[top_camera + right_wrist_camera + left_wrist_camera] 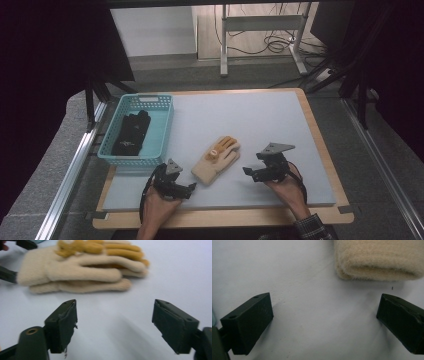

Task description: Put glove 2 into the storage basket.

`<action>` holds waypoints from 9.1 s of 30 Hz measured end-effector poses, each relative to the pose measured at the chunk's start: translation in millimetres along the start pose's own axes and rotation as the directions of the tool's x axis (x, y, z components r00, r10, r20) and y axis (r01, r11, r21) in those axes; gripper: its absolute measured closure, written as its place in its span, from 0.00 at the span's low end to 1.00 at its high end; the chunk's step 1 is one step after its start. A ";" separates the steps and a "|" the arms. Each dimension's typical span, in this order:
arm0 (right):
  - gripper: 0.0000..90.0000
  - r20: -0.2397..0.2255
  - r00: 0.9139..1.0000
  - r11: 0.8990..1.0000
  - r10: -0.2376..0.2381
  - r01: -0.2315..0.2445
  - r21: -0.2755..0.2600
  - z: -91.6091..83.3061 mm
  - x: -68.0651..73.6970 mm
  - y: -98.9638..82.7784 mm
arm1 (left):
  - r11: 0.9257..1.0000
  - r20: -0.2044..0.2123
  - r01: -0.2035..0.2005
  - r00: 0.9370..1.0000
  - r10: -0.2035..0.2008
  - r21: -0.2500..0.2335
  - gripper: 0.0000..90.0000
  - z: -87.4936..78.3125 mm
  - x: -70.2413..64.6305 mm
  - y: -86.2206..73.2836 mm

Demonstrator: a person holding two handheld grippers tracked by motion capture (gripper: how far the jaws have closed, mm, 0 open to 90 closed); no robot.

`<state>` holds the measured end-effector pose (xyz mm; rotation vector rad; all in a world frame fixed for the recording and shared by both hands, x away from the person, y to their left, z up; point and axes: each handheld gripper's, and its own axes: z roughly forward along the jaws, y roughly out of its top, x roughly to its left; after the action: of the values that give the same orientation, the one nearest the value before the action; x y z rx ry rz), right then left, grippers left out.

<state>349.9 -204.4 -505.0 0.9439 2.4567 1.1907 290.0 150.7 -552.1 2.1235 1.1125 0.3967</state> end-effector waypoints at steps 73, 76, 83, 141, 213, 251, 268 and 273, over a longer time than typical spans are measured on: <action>0.10 0.202 0.979 0.996 0.034 -0.050 0.075 -6.1 -35.3 -38.5 | 0.972 0.154 -0.144 0.981 0.116 0.184 0.05 80.0 -45.1 113.3; 0.10 0.202 0.979 0.996 0.033 -0.050 0.075 -6.1 -35.3 -38.5 | 0.971 0.111 -0.142 0.986 0.122 0.190 0.14 78.9 -44.7 115.2; 0.10 0.203 0.979 0.996 0.033 -0.049 0.075 -6.1 -35.3 -38.5 | 0.976 0.101 -0.128 0.989 0.111 0.179 0.49 74.4 -35.8 118.1; 0.10 0.202 0.979 0.996 0.033 -0.049 0.075 -6.3 -35.3 -38.6 | 0.970 -0.288 0.237 0.934 -0.211 0.060 0.60 -69.0 133.5 148.4; 0.10 0.202 0.979 0.996 0.034 -0.050 0.074 -6.2 -35.3 -38.6 | 0.879 -0.264 0.369 0.918 -0.294 0.303 1.00 1.4 187.1 113.6; 0.10 0.203 0.979 0.996 0.033 -0.049 0.074 -6.2 -35.2 -38.6 | 0.916 -0.341 0.374 0.888 -0.309 0.144 0.43 -35.3 203.1 93.5; 0.10 0.203 0.979 0.996 0.032 -0.048 0.074 -6.2 -35.2 -38.6 | 0.925 -0.312 0.367 0.894 -0.322 0.096 0.31 -50.0 202.4 93.3; 0.10 0.203 0.979 0.996 0.032 -0.048 0.075 -6.2 -35.2 -38.6 | 0.927 -0.297 0.368 0.896 -0.330 0.079 0.24 -53.4 199.6 94.9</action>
<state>356.5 -248.7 -532.7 1.0837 2.3481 0.9632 433.9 298.9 -457.1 1.9607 1.6960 0.4699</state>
